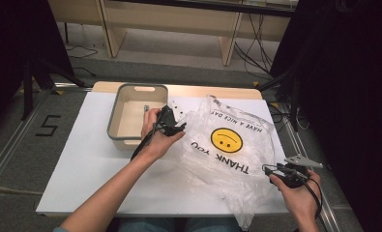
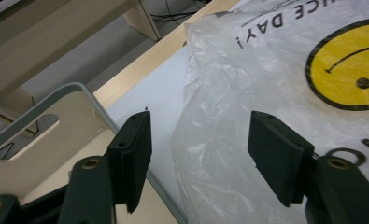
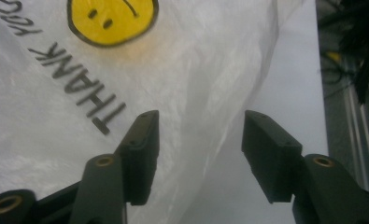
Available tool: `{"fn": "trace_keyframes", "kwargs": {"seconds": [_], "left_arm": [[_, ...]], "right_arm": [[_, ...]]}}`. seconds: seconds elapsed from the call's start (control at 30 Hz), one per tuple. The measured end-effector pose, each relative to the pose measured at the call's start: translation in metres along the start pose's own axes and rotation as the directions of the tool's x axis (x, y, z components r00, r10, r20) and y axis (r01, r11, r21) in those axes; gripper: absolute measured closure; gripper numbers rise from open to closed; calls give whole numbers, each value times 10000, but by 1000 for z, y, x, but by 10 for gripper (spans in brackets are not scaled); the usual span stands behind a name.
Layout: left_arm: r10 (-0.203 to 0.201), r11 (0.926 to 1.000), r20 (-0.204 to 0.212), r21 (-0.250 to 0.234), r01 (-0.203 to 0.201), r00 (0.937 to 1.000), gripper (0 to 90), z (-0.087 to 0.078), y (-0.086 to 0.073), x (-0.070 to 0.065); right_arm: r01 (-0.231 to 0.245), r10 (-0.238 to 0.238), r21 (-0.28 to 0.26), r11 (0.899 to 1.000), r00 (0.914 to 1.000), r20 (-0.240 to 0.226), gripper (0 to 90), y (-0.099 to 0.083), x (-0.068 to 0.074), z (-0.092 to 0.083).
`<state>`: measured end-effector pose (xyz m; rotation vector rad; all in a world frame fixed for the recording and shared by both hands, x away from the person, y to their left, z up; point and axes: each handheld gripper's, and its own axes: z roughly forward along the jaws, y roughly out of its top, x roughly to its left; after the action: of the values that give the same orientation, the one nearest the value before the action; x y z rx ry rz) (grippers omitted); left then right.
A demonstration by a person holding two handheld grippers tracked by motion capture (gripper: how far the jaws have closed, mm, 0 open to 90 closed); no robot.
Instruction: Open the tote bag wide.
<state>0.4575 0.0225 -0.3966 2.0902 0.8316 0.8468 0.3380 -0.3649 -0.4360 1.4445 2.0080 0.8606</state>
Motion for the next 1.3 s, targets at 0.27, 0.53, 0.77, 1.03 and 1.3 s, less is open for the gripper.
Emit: {"fn": "trace_keyframes", "kwargs": {"seconds": [0.27,0.53,0.77,1.03,1.3], "left_arm": [[-1055,9944,1294,92,1052,9860,363,-21,-18,-9],[-513,9987,1664,98,504,9847,350,-38,-39,-18],[-154,9999,1962,90,139,9804,336,-52,-56,-26],[-138,9999,1903,86,124,9816,331,-66,-68,-24],[-131,9997,1922,-193,171,9813,329,-84,-68,-24]], "right_arm": [[1169,-1222,-727,9905,9899,-723,385,18,26,3],[1837,-1902,-600,9812,9730,-1310,380,27,47,15],[2158,-2202,-446,9754,9611,-1669,380,32,61,25],[2404,-2454,-493,9694,9496,-1950,380,39,75,30],[2809,-2839,-466,9586,9299,-2340,380,47,90,38]]}}
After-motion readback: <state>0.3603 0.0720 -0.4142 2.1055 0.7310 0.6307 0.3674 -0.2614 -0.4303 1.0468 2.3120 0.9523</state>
